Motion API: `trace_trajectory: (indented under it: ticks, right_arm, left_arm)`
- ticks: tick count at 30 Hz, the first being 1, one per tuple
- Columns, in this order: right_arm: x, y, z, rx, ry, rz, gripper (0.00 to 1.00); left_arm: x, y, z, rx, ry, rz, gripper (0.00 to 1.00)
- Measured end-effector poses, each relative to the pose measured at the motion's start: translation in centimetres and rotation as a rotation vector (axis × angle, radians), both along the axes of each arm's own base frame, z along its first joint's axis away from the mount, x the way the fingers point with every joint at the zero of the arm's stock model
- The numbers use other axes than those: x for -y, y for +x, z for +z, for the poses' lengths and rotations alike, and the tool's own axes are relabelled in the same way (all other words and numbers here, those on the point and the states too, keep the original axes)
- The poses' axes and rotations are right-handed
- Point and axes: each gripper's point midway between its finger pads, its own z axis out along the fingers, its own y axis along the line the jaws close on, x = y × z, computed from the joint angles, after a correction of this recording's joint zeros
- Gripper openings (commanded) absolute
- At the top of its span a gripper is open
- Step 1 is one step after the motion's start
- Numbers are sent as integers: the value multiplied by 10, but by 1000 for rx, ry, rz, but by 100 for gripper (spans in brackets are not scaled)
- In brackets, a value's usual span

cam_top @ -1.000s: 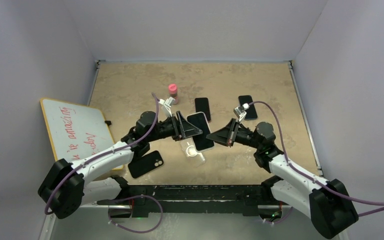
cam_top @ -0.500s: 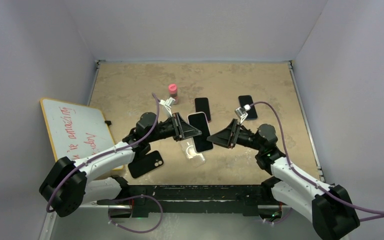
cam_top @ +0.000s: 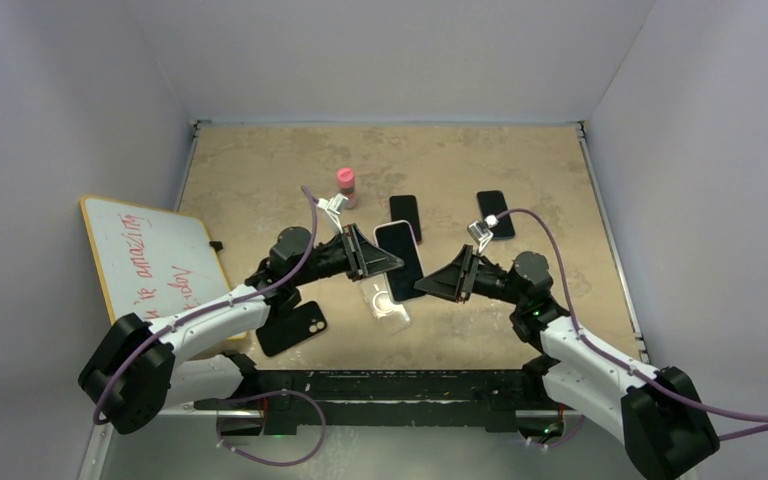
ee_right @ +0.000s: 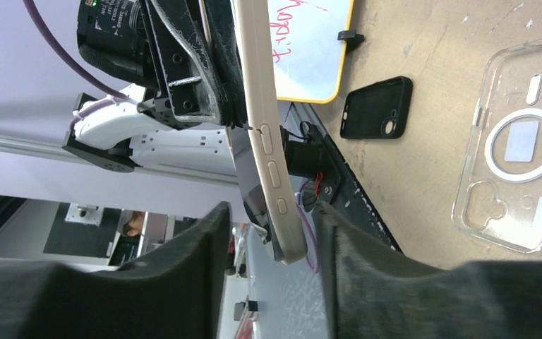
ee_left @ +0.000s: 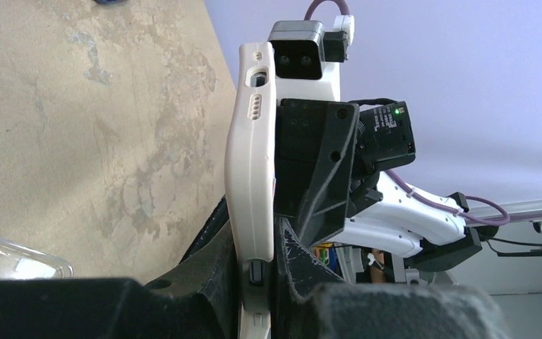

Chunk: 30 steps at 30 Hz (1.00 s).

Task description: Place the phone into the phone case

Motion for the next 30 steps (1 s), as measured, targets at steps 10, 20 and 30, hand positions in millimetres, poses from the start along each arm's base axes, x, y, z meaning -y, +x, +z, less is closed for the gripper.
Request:
trace_trajectory:
  ticks: [10, 20, 30]
  right_arm:
    - [2, -6, -6, -91, 41, -8, 0]
    - [2, -4, -7, -107, 51, -29, 44]
    - [0, 8, 12, 35, 9, -45, 56]
  left_arm:
    - [-4, 1, -10, -16, 60, 29, 0]
    - [-3, -2, -7, 3, 106, 2, 0]
    - [-1, -23, -5, 16, 95, -132, 0]
